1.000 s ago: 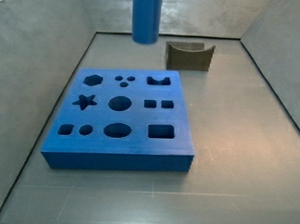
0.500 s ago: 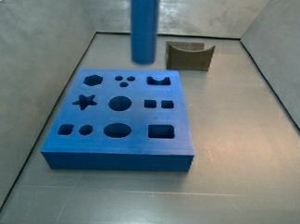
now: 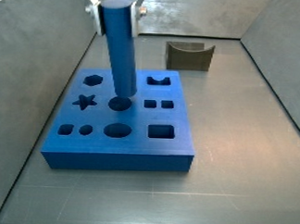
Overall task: Pick up the round object. Move up. Place the round object on the fixture. Regrasp the round object. Move to above the board. Insert the round object.
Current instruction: Insert the round object.
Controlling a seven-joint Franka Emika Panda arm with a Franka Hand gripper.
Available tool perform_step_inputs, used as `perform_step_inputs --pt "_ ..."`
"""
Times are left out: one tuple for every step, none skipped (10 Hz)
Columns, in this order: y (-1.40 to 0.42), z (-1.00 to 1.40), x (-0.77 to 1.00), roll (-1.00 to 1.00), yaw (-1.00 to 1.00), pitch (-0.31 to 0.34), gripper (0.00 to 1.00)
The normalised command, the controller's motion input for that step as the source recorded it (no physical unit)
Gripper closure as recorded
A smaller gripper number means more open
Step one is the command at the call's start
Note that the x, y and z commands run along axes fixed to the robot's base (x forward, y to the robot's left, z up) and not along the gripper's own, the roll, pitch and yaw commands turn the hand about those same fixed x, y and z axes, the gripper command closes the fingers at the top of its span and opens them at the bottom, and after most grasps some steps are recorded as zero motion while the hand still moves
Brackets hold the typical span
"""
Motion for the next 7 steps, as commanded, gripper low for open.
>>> perform_step_inputs --pt "-0.11 -0.38 0.0 -0.13 0.0 -0.077 1.0" --pt "-0.11 -0.3 0.0 -0.14 0.0 -0.076 1.0" --pt "-0.11 -0.22 0.0 -0.05 0.0 -0.051 1.0" --pt "-0.07 -0.12 -0.05 -0.02 0.0 -0.027 1.0" --pt "-0.09 -0.01 -0.11 0.0 0.0 -0.009 1.0" --pt "-0.05 0.0 -0.21 0.04 0.0 0.0 1.0" --pt "0.0 0.0 -0.23 0.13 0.0 0.003 1.0"
